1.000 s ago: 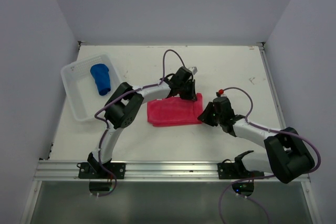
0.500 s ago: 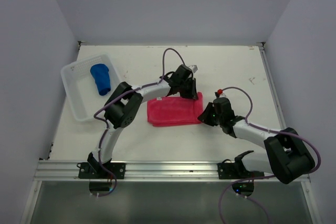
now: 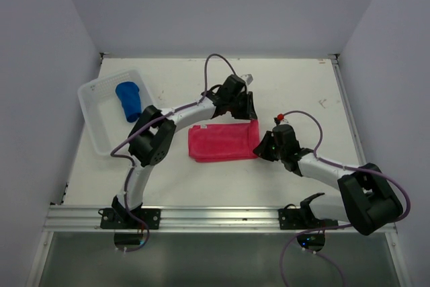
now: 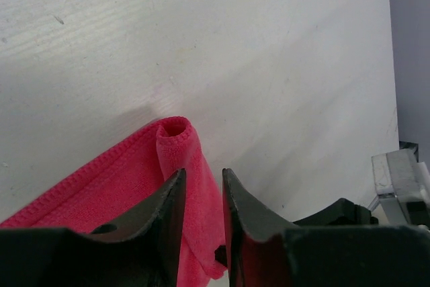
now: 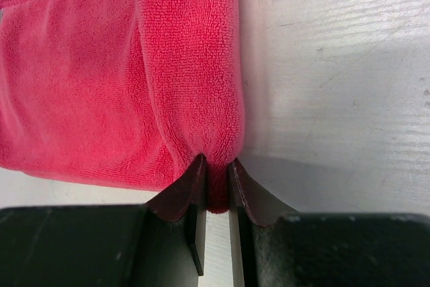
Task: Roll the towels
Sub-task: Roll the towel
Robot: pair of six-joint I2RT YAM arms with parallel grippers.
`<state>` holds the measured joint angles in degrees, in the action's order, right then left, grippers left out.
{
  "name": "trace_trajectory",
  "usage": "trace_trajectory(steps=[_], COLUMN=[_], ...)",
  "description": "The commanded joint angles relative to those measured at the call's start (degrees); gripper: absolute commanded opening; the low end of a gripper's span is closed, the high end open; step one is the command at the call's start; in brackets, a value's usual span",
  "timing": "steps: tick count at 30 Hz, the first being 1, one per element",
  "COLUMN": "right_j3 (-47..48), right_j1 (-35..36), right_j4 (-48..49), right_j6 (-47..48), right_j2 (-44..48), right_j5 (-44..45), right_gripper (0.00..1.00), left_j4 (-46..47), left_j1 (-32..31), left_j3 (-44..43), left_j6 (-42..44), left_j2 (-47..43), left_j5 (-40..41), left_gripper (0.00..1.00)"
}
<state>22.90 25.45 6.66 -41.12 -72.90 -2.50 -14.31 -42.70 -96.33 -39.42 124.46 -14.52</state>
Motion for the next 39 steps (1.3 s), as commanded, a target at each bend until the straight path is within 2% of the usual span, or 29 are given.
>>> trace_trajectory(steps=[1,5,14,29,35,39], right_j3=[0.05,-0.04,-0.92,-2.15,-2.15,-2.42], right_j1=[0.03,-0.05,-0.05,0.04,-0.05,-0.14], right_j4=[-3.58,-3.75,-3.49,-2.7,-3.75,-3.32], right_j6=[2.01,1.84,1.22,0.78,1.66,1.92], right_j2=[-0.48,-0.22,-0.13,-0.13,0.92,0.57], right_j5=[3.65,3.82,4.0,3.82,4.61,4.61], right_gripper=[0.0,0.0,0.0,0.0,0.0,0.0], left_j4=[0.33,0.24,2.35,-3.09,-9.94,-18.89], left_j1=[0.51,-0.02,-0.46,-2.3,-3.88,-5.9], left_j3=[-2.98,-3.07,-2.45,-5.97,-11.32,-19.21], left_j6=[-2.85,-4.26,-7.69,-3.21,-0.05,2.94], left_j2=[-4.05,-3.62,1.65,7.28,9.74,12.02], left_j5=[-0.42,-0.16,-2.09,4.15,9.94,17.83], left_gripper=[0.32,0.35,0.35,0.36,0.36,0.36])
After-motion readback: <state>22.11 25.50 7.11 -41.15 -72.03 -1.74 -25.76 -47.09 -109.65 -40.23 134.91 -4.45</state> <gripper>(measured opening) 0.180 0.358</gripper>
